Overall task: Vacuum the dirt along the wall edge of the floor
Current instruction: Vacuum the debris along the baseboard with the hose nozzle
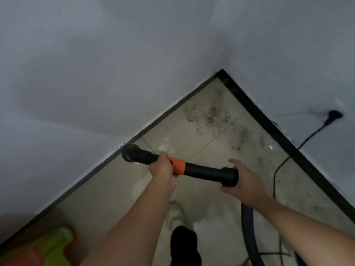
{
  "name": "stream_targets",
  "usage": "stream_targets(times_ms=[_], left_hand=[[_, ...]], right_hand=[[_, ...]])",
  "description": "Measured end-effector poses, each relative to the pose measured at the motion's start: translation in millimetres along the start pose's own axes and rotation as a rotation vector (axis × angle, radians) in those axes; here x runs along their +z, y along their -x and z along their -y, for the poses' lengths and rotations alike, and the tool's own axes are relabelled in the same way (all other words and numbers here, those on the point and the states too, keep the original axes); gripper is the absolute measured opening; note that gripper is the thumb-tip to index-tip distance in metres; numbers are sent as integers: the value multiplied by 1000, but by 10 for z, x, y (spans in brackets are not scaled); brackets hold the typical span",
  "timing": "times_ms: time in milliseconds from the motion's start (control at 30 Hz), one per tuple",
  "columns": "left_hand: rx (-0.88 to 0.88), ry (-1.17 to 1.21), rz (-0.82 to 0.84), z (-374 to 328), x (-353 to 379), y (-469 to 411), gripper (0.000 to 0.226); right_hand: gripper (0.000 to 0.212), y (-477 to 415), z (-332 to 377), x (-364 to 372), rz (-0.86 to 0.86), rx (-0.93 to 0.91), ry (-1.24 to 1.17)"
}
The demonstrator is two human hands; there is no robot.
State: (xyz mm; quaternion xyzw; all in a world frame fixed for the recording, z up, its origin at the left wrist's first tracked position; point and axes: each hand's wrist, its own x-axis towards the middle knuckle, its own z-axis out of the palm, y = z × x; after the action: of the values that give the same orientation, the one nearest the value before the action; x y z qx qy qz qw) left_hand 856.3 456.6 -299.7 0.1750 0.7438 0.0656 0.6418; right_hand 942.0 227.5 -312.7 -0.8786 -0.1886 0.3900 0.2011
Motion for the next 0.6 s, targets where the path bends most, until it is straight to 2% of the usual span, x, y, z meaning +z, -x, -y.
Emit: stream_targets(times_ms=[67, 100, 133, 200, 233, 267, 367, 467, 533, 600], left_hand=[[-23, -33, 20, -28, 13, -48, 20], [-37, -57, 49, -36, 20, -49, 20], [-48, -75, 79, -45, 31, -48, 21], [-59, -99, 147, -36, 70, -46, 25], [-57, -113, 189, -19, 91, -48, 26], [-50, -138, 236, 4, 118, -44, 26], [-24, -251, 344, 141, 254, -26, 22], [-13, -333, 433, 302, 360, -12, 16], [-2, -381, 449, 418, 403, -78, 14], [16, -401, 473, 486, 463, -179, 12]], right_hand=[[94, 50, -99, 17, -62, 115, 6], [89, 61, -136, 4, -79, 156, 68], [76, 56, -171, -28, -84, 166, 131], [38, 44, -262, -133, -25, 128, 229], [26, 49, -314, -193, 40, 114, 277], [23, 57, -364, -238, 107, 113, 324], [29, 85, -543, -315, 336, 202, 393], [50, 62, -711, -250, 572, 311, 405], [51, 64, -868, -134, 611, 332, 373], [44, 46, -1021, 14, 487, 304, 288]])
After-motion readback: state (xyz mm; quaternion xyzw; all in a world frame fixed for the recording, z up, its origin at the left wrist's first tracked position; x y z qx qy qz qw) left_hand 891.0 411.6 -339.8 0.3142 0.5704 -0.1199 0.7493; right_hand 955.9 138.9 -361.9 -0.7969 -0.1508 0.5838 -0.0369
